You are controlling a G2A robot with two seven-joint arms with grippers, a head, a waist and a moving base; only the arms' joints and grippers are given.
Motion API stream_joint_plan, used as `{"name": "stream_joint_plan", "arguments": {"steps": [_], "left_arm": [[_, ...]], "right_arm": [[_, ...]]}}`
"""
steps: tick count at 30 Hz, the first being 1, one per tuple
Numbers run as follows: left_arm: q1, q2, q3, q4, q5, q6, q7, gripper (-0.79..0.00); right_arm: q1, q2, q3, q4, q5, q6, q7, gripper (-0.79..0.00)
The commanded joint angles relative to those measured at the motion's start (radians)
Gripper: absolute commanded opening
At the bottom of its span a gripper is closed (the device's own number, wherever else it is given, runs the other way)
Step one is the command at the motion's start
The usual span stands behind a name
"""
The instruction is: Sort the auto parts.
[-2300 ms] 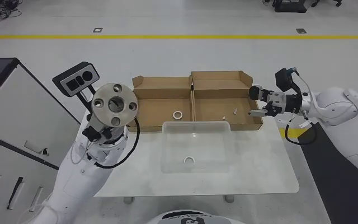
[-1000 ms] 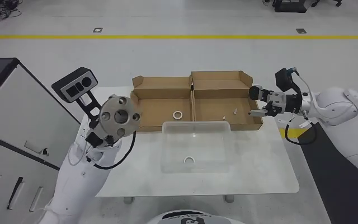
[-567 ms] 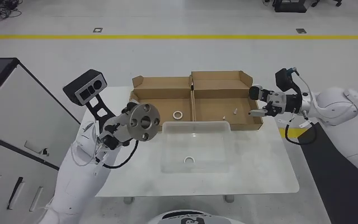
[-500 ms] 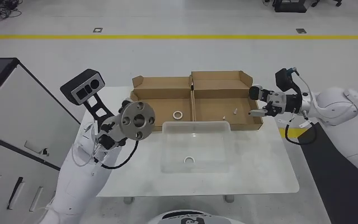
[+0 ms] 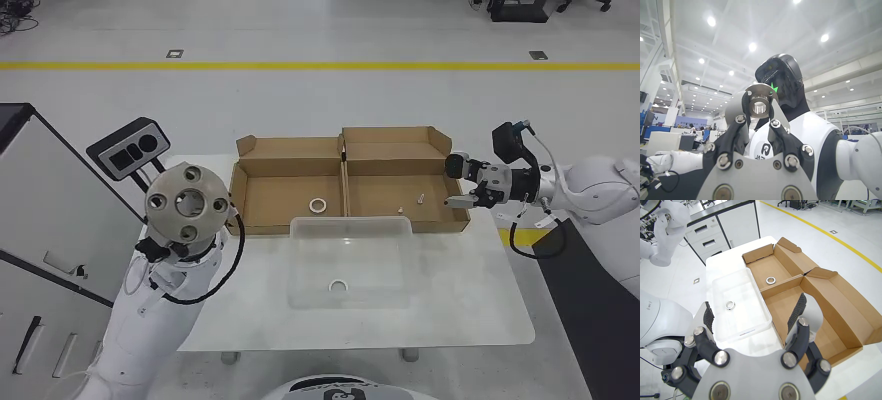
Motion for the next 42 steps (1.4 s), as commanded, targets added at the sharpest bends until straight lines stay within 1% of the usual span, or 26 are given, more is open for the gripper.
{"name": "stream_joint_plan", "arguments": {"steps": [1, 17, 21, 24, 28, 32, 36, 39, 42], "left_arm": [[0.000, 0.000, 0.000, 0.000, 0.001, 0.000, 0.001, -0.785], [0.000, 0.000, 0.000, 0.000, 0.001, 0.000, 0.001, -0.785], [0.000, -0.001, -0.012, -0.007, 0.066, 0.051, 0.015, -0.785], [-0.014, 0.000, -0.015, 0.005, 0.129, 0.075, -0.019, -0.785], [-0.030, -0.001, -0.014, 0.032, 0.162, 0.110, -0.022, -0.785], [-0.070, -0.002, -0.015, 0.065, 0.202, 0.139, -0.033, -0.785], [-0.142, -0.002, -0.020, 0.130, 0.250, 0.169, -0.069, -0.785], [-0.194, 0.001, -0.014, 0.182, 0.311, 0.188, -0.135, -0.785], [-0.223, 0.004, 0.004, 0.220, 0.359, 0.191, -0.214, -0.785]], "right_arm": [[0.000, 0.000, 0.000, 0.000, 0.000, 0.000, 0.000, 0.000], [0.000, 0.000, 0.000, 0.000, 0.000, 0.000, 0.000, 0.000], [0.000, 0.000, 0.000, 0.000, 0.000, 0.000, 0.000, 0.000], [0.000, 0.000, 0.000, 0.000, 0.000, 0.000, 0.000, 0.000], [0.000, 0.000, 0.000, 0.000, 0.000, 0.000, 0.000, 0.000], [0.000, 0.000, 0.000, 0.000, 0.000, 0.000, 0.000, 0.000], [0.000, 0.000, 0.000, 0.000, 0.000, 0.000, 0.000, 0.000], [0.000, 0.000, 0.000, 0.000, 0.000, 0.000, 0.000, 0.000], [0.000, 0.000, 0.000, 0.000, 0.000, 0.000, 0.000, 0.000]]}}
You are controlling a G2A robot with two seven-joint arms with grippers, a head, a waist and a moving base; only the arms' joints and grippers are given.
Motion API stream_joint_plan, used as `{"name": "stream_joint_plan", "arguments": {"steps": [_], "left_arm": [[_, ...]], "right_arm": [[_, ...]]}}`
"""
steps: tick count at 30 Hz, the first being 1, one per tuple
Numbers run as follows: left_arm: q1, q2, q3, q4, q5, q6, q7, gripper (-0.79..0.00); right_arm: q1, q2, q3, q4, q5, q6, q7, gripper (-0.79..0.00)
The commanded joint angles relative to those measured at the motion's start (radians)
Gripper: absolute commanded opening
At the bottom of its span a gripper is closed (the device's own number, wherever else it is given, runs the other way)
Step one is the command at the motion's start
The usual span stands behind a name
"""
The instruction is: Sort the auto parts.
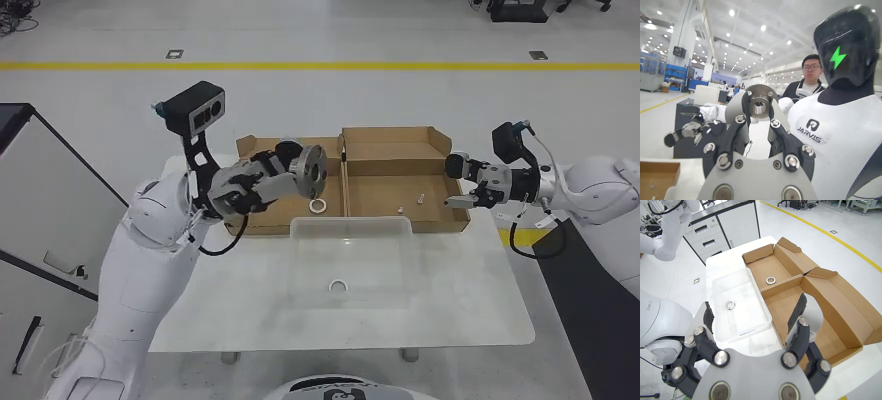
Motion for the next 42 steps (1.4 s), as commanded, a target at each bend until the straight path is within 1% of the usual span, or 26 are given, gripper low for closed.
{"name": "stream_joint_plan", "arguments": {"steps": [1, 3, 9, 14, 18, 25, 31, 35, 42], "left_arm": [[-0.008, 0.002, 0.015, 0.023, 0.020, 0.000, -0.044, -0.785], [-0.009, 0.004, 0.027, 0.040, 0.050, 0.002, -0.071, -0.785], [-0.014, 0.008, 0.061, 0.086, 0.184, 0.011, -0.073, -0.785], [-0.068, 0.001, 0.093, 0.135, 0.322, 0.016, -0.028, -0.785], [-0.119, -0.008, 0.129, 0.191, 0.448, 0.039, 0.017, -0.785], [-0.212, -0.019, 0.178, 0.320, 0.662, 0.071, 0.063, -0.785], [-0.285, -0.024, 0.211, 0.430, 0.797, 0.052, 0.075, -0.785], [-0.333, -0.025, 0.237, 0.498, 0.909, 0.021, 0.062, -0.785], [-0.400, -0.036, 0.297, 0.633, 1.046, -0.017, 0.095, -0.785]], "right_arm": [[0.000, 0.000, 0.000, 0.000, 0.000, 0.000, 0.000, 0.000], [0.000, 0.000, 0.000, 0.000, 0.000, 0.000, 0.000, 0.000], [0.000, 0.000, 0.000, 0.000, 0.000, 0.000, 0.000, 0.000], [0.000, 0.000, 0.000, 0.000, 0.000, 0.000, 0.000, 0.000], [0.000, 0.000, 0.000, 0.000, 0.000, 0.000, 0.000, 0.000], [0.000, 0.000, 0.000, 0.000, 0.000, 0.000, 0.000, 0.000], [0.000, 0.000, 0.000, 0.000, 0.000, 0.000, 0.000, 0.000], [0.000, 0.000, 0.000, 0.000, 0.000, 0.000, 0.000, 0.000], [0.000, 0.000, 0.000, 0.000, 0.000, 0.000, 0.000, 0.000]]}}
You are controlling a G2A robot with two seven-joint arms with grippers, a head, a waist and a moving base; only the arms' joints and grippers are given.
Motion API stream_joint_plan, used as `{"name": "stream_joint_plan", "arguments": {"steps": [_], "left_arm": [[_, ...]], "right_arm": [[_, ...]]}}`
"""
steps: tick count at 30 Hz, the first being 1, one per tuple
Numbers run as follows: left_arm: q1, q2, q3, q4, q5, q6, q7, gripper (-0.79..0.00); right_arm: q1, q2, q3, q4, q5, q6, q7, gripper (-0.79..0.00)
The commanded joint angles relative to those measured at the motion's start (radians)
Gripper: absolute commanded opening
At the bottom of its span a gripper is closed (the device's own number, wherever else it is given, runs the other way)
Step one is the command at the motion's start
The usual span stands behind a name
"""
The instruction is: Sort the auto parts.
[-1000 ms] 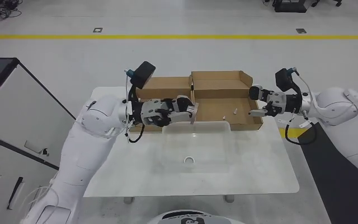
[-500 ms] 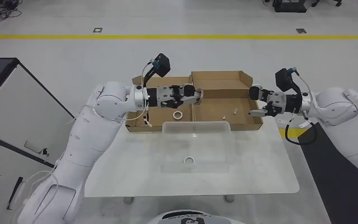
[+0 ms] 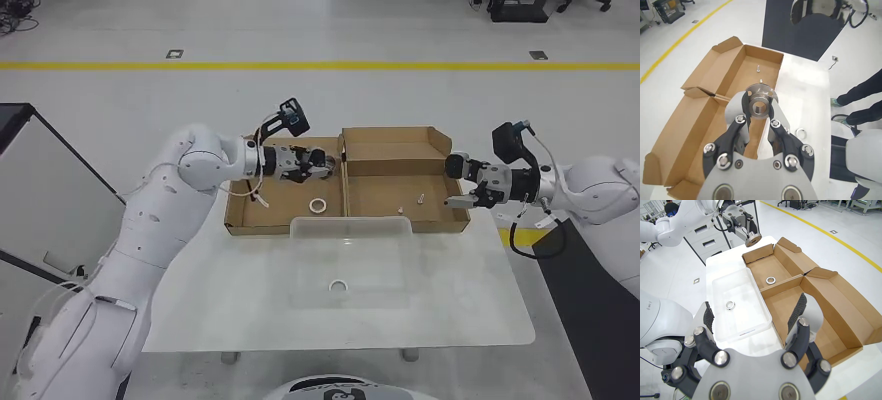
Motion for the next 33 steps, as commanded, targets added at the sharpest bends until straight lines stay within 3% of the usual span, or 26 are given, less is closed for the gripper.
{"name": "stream_joint_plan", "arguments": {"steps": [1, 19, 26, 33], "left_arm": [[-0.018, -0.005, 0.024, 0.042, 0.042, -0.011, 0.012, -0.785], [-0.187, -0.071, 0.226, 0.419, 0.449, -0.092, 0.229, -0.785], [-0.208, -0.088, 0.281, 0.555, 0.576, -0.113, 0.319, -0.785], [-0.214, -0.110, 0.321, 0.635, 0.627, -0.125, 0.372, -0.785]], "right_arm": [[0.000, 0.000, 0.000, 0.000, 0.000, 0.000, 0.000, 0.000], [0.000, 0.000, 0.000, 0.000, 0.000, 0.000, 0.000, 0.000], [0.000, 0.000, 0.000, 0.000, 0.000, 0.000, 0.000, 0.000], [0.000, 0.000, 0.000, 0.000, 0.000, 0.000, 0.000, 0.000]]}}
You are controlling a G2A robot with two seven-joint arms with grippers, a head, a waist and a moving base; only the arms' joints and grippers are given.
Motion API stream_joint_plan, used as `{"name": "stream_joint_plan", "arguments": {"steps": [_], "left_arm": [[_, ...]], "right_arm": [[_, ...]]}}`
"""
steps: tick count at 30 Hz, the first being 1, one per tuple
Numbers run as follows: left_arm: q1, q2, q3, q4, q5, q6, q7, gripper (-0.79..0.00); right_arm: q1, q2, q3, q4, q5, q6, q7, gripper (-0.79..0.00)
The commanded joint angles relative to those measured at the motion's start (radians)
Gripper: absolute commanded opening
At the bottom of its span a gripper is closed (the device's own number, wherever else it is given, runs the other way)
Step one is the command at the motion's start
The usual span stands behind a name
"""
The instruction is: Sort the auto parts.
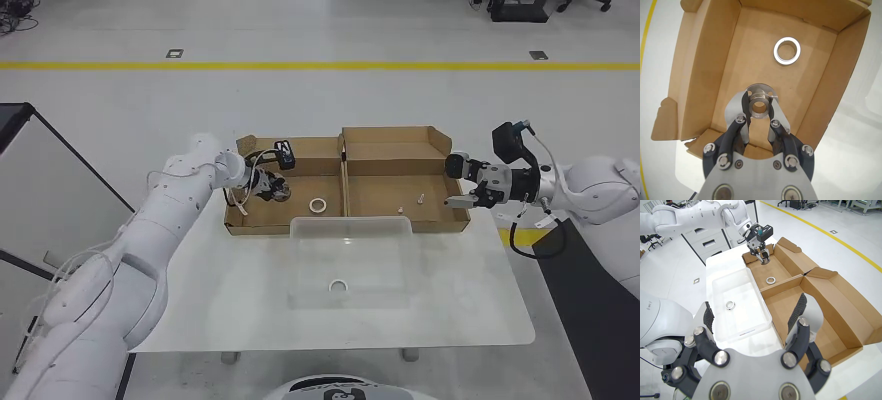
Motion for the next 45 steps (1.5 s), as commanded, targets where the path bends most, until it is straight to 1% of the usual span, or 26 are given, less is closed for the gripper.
{"name": "stream_joint_plan", "arguments": {"steps": [1, 11, 18, 19, 20, 22, 23, 24, 29, 36, 40, 45], "left_arm": [[-0.002, -0.007, 0.012, 0.022, 0.014, -0.004, 0.016, -0.785], [-0.004, -0.058, 0.069, 0.085, 0.045, 0.006, 0.079, -0.785], [-0.019, -0.093, 0.098, 0.139, 0.066, 0.022, 0.108, -0.785], [-0.022, -0.097, 0.101, 0.147, 0.068, 0.024, 0.113, -0.723], [-0.024, -0.101, 0.104, 0.155, 0.071, 0.024, 0.118, -0.517], [-0.028, -0.108, 0.109, 0.171, 0.075, 0.025, 0.126, -0.314], [-0.031, -0.112, 0.111, 0.179, 0.076, 0.024, 0.130, -0.058], [-0.033, -0.115, 0.113, 0.186, 0.077, 0.024, 0.134, -0.003], [-0.041, -0.129, 0.117, 0.221, 0.079, 0.030, 0.155, 0.000], [-0.062, -0.138, 0.113, 0.249, 0.080, 0.038, 0.202, 0.000], [-0.089, -0.137, 0.096, 0.247, 0.062, 0.033, 0.231, 0.000], [-0.129, -0.125, 0.074, 0.226, 0.045, -0.018, 0.240, 0.000]], "right_arm": [[0.000, 0.000, 0.000, 0.000, 0.000, 0.000, 0.000, 0.000], [0.000, 0.000, 0.000, 0.000, 0.000, 0.000, 0.000, 0.000], [0.000, 0.000, 0.000, 0.000, 0.000, 0.000, 0.000, 0.000], [0.000, 0.000, 0.000, 0.000, 0.000, 0.000, 0.000, 0.000], [0.000, 0.000, 0.000, 0.000, 0.000, 0.000, 0.000, 0.000], [0.000, 0.000, 0.000, 0.000, 0.000, 0.000, 0.000, 0.000], [0.000, 0.000, 0.000, 0.000, 0.000, 0.000, 0.000, 0.000], [0.000, 0.000, 0.000, 0.000, 0.000, 0.000, 0.000, 0.000], [0.000, 0.000, 0.000, 0.000, 0.000, 0.000, 0.000, 0.000], [0.000, 0.000, 0.000, 0.000, 0.000, 0.000, 0.000, 0.000], [0.000, 0.000, 0.000, 0.000, 0.000, 0.000, 0.000, 0.000], [0.000, 0.000, 0.000, 0.000, 0.000, 0.000, 0.000, 0.000]]}}
